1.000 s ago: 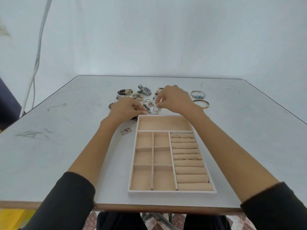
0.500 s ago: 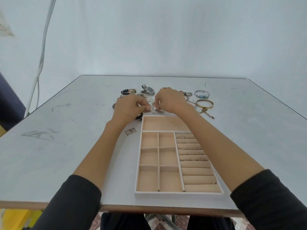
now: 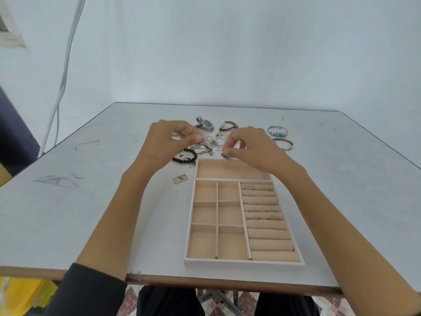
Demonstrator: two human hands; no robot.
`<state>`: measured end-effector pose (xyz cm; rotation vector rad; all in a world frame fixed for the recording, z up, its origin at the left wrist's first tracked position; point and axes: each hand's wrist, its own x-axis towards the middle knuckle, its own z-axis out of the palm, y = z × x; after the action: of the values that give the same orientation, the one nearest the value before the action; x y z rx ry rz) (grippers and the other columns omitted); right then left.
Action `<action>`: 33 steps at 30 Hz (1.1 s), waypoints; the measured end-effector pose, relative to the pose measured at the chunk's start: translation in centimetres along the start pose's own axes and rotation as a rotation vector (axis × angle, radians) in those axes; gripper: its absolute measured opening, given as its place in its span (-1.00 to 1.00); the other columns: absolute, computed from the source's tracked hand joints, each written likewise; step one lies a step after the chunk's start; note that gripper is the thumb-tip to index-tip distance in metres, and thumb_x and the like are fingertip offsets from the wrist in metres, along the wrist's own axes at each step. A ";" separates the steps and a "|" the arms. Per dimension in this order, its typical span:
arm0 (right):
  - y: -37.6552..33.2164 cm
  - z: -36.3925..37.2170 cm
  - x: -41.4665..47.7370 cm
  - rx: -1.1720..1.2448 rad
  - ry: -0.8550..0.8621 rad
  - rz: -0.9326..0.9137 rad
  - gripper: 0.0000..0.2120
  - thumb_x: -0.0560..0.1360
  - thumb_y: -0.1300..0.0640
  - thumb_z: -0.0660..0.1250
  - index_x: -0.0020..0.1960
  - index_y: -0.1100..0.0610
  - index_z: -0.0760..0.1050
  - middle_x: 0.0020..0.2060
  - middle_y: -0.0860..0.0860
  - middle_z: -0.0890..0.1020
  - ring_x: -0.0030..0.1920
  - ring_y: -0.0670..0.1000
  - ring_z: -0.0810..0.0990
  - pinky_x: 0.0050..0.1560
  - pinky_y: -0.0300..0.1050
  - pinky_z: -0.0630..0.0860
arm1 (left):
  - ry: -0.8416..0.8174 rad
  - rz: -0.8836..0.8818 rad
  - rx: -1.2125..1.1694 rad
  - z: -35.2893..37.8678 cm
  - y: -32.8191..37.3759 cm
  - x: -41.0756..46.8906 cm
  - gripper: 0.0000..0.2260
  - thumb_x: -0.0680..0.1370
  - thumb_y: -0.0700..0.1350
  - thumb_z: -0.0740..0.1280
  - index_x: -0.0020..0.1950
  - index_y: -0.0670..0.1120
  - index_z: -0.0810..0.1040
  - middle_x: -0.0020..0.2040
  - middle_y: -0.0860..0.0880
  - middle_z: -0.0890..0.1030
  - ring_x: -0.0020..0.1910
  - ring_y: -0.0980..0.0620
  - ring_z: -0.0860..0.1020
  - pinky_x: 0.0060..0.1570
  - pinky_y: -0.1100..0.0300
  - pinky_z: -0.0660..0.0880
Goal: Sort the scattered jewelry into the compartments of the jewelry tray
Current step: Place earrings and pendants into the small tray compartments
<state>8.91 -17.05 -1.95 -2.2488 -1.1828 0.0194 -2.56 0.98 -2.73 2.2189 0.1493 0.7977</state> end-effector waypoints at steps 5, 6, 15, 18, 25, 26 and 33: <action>-0.6 0.1 -2.9 0.008 -0.088 0.010 -0.94 0.45 0.07 0.40 -0.16 0.04 0.61 -0.15 -0.18 0.51 -0.12 0.02 0.57 -0.08 -0.06 0.48 | -0.059 -0.012 0.001 -0.2 0.0 -1.4 -0.98 0.44 -0.07 0.48 -0.16 0.01 0.69 -0.23 0.16 0.66 -0.14 0.12 0.58 -0.12 0.56 0.36; -0.7 0.1 -3.2 0.013 -0.106 0.012 -0.94 0.43 0.07 0.41 -0.17 0.05 0.62 -0.13 -0.15 0.52 -0.09 0.05 0.56 -0.04 -0.02 0.49 | -0.071 -0.016 0.003 -0.2 0.0 -1.7 -0.98 0.43 -0.06 0.49 -0.16 0.02 0.69 -0.22 0.17 0.66 -0.14 0.11 0.58 -0.12 0.54 0.37; -1.1 0.4 -4.0 -0.016 -0.185 -0.047 -0.96 0.38 0.03 0.44 -0.20 -0.01 0.64 -0.01 -0.14 0.52 -0.03 -0.08 0.46 0.08 0.09 0.48 | -0.121 0.032 0.082 -0.1 -0.4 -3.0 -0.96 0.43 -0.05 0.49 -0.20 0.09 0.67 -0.18 0.22 0.65 -0.18 0.20 0.55 0.01 0.15 0.48; -1.1 0.7 -4.0 -0.036 -0.180 -0.068 -0.96 0.38 0.03 0.45 -0.21 -0.02 0.64 -0.02 -0.14 0.53 -0.05 -0.11 0.45 0.07 0.09 0.48 | -0.130 0.054 0.096 0.0 -0.4 -3.0 -0.98 0.43 -0.03 0.49 -0.19 0.08 0.68 -0.20 0.17 0.66 -0.16 0.20 0.56 -0.01 0.19 0.48; -1.3 1.3 -3.9 -0.038 -0.148 -0.112 -0.97 0.38 0.04 0.47 -0.20 -0.01 0.66 -0.06 -0.13 0.55 -0.07 -0.10 0.45 0.01 0.04 0.49 | -0.127 0.059 0.108 0.0 -0.5 -3.0 -0.97 0.42 0.00 0.49 -0.17 0.08 0.68 -0.18 0.14 0.66 -0.15 0.23 0.54 -0.04 0.29 0.43; -1.2 1.4 -3.8 -0.042 -0.151 -0.111 -0.96 0.38 0.04 0.47 -0.20 -0.01 0.66 -0.06 -0.13 0.54 -0.07 -0.12 0.44 -0.01 0.00 0.48 | -0.128 0.060 0.109 0.0 -0.4 -3.0 -0.97 0.42 0.00 0.49 -0.17 0.08 0.68 -0.18 0.14 0.66 -0.15 0.23 0.54 -0.04 0.29 0.43; -0.9 1.7 -3.8 -0.093 -0.158 -0.092 -0.96 0.36 0.02 0.48 -0.22 -0.04 0.65 -0.05 -0.16 0.53 -0.10 -0.19 0.38 -0.09 -0.10 0.39 | -0.160 0.063 0.107 0.0 -0.6 -2.9 -0.95 0.42 0.02 0.49 -0.17 0.08 0.69 -0.17 0.08 0.66 -0.14 0.17 0.55 -0.03 0.18 0.49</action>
<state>5.49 -18.68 -3.79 -2.3053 -1.3965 0.1094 -4.84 0.43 -4.63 2.3884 0.0452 0.6562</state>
